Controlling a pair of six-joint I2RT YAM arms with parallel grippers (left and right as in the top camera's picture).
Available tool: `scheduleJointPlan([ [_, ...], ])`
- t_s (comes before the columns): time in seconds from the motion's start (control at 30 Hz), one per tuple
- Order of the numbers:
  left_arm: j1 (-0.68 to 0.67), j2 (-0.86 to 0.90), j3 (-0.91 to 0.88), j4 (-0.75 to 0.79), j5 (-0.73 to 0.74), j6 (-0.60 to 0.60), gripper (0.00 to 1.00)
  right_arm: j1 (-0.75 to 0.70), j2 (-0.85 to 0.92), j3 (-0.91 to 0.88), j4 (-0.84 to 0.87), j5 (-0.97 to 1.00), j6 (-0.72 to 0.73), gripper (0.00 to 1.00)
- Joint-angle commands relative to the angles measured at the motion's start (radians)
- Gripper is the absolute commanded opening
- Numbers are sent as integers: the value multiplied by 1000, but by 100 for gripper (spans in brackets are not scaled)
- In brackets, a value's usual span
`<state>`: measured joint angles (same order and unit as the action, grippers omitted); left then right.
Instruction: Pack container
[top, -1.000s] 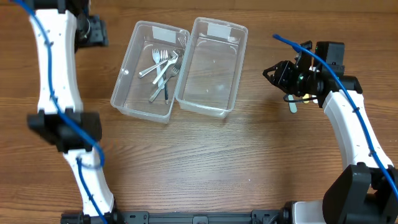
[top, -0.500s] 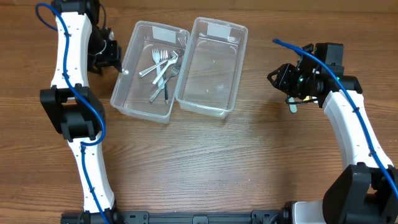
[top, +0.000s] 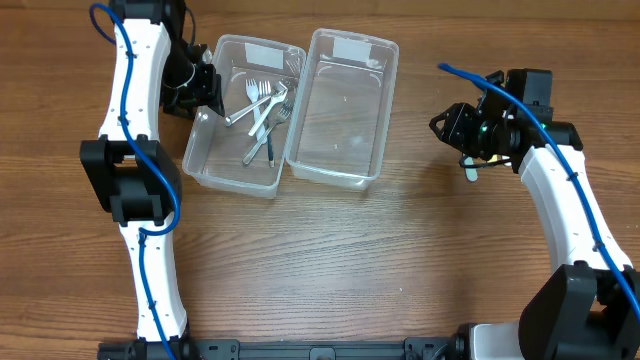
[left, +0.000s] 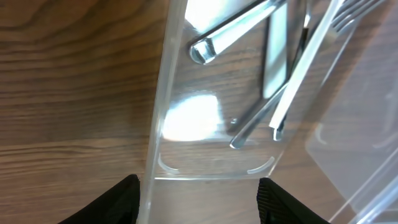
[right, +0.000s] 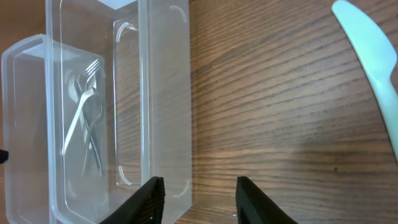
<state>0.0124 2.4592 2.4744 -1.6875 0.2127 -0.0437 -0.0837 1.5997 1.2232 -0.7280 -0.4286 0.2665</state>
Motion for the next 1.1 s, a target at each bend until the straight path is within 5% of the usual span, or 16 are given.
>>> scheduleJointPlan([
  [0.0, 18, -55, -4, -3, -2, 53, 59, 3, -10, 15, -3, 10, -5, 41],
  [0.37, 41, -123, -6, -3, 44, 55, 63, 3, -10, 15, -16, 10, -5, 41],
  [0.7, 30, -123, -82, 26, -101, 55, 63, 3, -10, 15, -14, 10, -5, 41],
  [1.07, -42, -123, -164, 61, 148, 56, 63, 3, -10, 15, -12, 10, -5, 42],
])
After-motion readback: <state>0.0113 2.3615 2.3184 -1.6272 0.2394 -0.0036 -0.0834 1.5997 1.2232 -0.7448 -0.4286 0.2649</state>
